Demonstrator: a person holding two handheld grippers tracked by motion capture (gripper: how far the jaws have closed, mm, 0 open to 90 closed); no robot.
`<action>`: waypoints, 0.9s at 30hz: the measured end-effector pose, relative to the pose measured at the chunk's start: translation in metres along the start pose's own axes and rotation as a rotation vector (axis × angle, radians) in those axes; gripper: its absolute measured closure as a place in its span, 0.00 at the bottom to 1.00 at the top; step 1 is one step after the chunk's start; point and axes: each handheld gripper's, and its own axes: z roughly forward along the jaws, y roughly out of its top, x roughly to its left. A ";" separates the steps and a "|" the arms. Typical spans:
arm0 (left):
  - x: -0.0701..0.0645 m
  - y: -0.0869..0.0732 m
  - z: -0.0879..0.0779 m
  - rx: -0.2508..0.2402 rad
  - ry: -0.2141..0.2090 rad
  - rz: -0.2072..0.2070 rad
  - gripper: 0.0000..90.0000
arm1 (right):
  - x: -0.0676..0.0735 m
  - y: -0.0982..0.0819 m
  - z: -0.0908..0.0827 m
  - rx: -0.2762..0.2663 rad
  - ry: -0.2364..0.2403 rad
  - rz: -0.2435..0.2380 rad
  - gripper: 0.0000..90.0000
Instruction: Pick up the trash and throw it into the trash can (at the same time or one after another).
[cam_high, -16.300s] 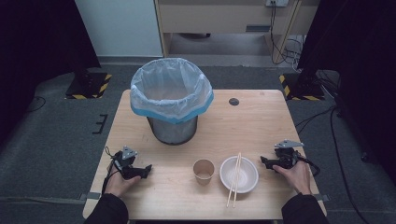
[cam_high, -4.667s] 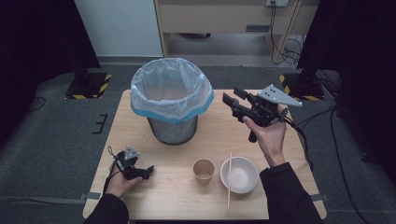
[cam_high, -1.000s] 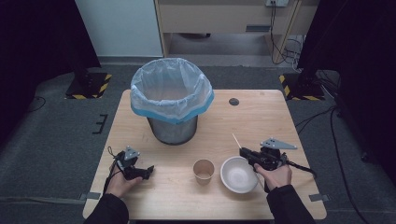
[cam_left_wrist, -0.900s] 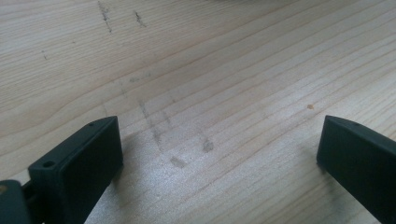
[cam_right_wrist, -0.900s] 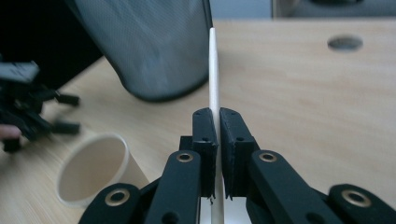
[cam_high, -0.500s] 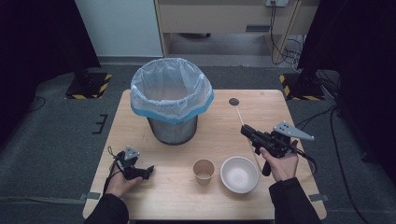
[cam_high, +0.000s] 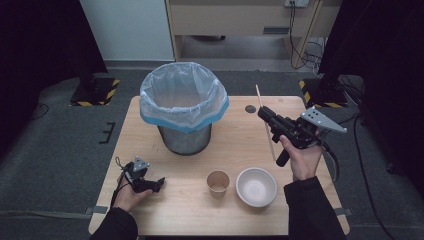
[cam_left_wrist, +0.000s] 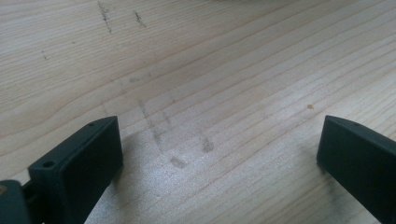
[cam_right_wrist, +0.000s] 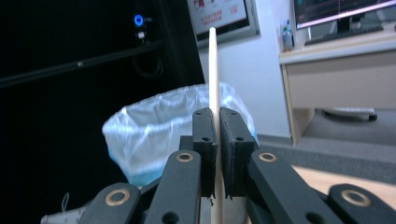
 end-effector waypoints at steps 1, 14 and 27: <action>0.000 0.000 0.000 0.000 0.000 0.000 0.00 | 0.001 0.004 0.001 -0.012 0.001 0.000 0.95; 0.000 0.000 0.000 0.000 0.000 0.000 0.00 | 0.008 0.029 0.020 -0.093 0.013 -0.009 0.95; 0.000 0.000 0.000 -0.002 0.000 -0.001 0.00 | 0.018 0.055 0.051 -0.144 0.028 -0.036 0.95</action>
